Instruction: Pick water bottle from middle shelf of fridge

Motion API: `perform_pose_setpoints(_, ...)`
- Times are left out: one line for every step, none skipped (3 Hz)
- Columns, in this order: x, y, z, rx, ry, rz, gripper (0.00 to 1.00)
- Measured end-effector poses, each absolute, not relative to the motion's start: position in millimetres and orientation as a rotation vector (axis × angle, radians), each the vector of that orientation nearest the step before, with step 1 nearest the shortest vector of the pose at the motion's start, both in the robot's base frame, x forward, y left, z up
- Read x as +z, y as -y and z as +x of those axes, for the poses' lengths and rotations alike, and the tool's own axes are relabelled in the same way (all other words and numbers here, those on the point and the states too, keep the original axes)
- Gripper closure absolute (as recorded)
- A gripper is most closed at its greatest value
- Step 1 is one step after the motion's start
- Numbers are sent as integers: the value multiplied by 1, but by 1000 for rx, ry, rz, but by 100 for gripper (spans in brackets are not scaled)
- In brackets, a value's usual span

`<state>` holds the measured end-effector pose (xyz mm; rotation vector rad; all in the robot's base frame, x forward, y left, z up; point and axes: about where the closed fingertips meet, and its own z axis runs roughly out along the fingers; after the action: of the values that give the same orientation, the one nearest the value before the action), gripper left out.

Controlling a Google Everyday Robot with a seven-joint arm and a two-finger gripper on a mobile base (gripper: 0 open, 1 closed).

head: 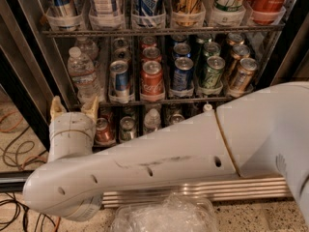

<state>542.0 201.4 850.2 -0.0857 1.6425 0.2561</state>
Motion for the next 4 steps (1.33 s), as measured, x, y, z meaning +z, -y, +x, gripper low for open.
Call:
perform_pose_setpoints(849, -204, 556, 248, -1629, -80, 34)
perform_pose_setpoints(849, -205, 568, 232, -1616, -78, 34)
perform_pose_setpoints(851, -199, 578, 195, -1603, -75, 34)
perform_pose_setpoints(851, -190, 585, 159, -1596, -62, 34)
